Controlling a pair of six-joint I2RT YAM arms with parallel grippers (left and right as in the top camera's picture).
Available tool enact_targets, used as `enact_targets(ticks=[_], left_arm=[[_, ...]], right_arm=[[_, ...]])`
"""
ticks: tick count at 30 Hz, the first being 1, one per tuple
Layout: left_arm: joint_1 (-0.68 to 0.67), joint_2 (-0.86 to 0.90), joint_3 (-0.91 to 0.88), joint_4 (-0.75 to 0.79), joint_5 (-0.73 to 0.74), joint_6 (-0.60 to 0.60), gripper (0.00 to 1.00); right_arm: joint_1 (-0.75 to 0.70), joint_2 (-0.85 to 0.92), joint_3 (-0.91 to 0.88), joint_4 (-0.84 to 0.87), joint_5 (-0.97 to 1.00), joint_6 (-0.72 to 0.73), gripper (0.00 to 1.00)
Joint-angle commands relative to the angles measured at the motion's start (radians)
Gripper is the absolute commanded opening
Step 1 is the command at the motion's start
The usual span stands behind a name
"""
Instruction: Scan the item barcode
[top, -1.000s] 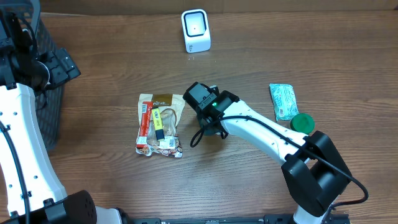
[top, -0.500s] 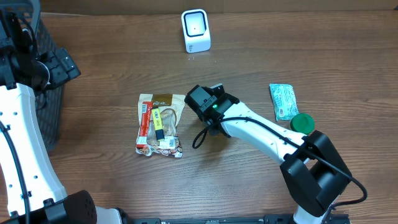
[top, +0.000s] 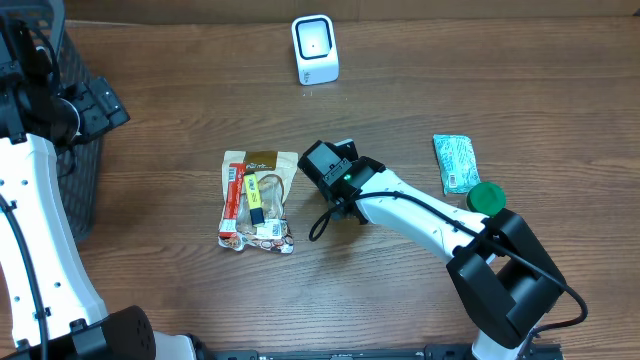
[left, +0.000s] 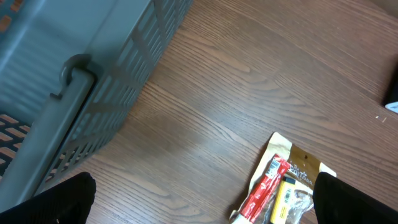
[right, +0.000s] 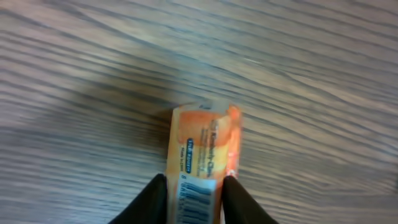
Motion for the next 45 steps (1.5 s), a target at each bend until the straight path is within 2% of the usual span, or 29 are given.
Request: enact_targets(ticks=[1,7,19,27,32,45], left_arm=[[0.002,-0.004,0.017,0.0,0.004,0.008,1.0],[0.002,-0.004,0.017,0.0,0.003,0.008,1.0],[0.002,-0.004,0.017,0.0,0.004,0.008,1.0],[0.002,-0.004,0.017,0.0,0.004,0.008,1.0],[0.002,-0.004,0.017,0.0,0.003,0.008,1.0],[0.002,-0.004,0.017,0.0,0.003,0.008,1.0]], right_arm=[[-0.001,-0.034,-0.004,0.02,-0.072,0.004,0.32],[-0.001,-0.034,-0.004,0.032,-0.093,0.004,0.35],[-0.013,-0.034,-0.004,0.077,-0.116,0.003,0.36],[-0.059,-0.034,-0.005,0.069,-0.14,0.003,0.34],[-0.059,-0.033,-0.008,0.062,-0.18,0.003,0.3],[-0.059,-0.029,-0.008,0.041,-0.204,0.003,0.3]])
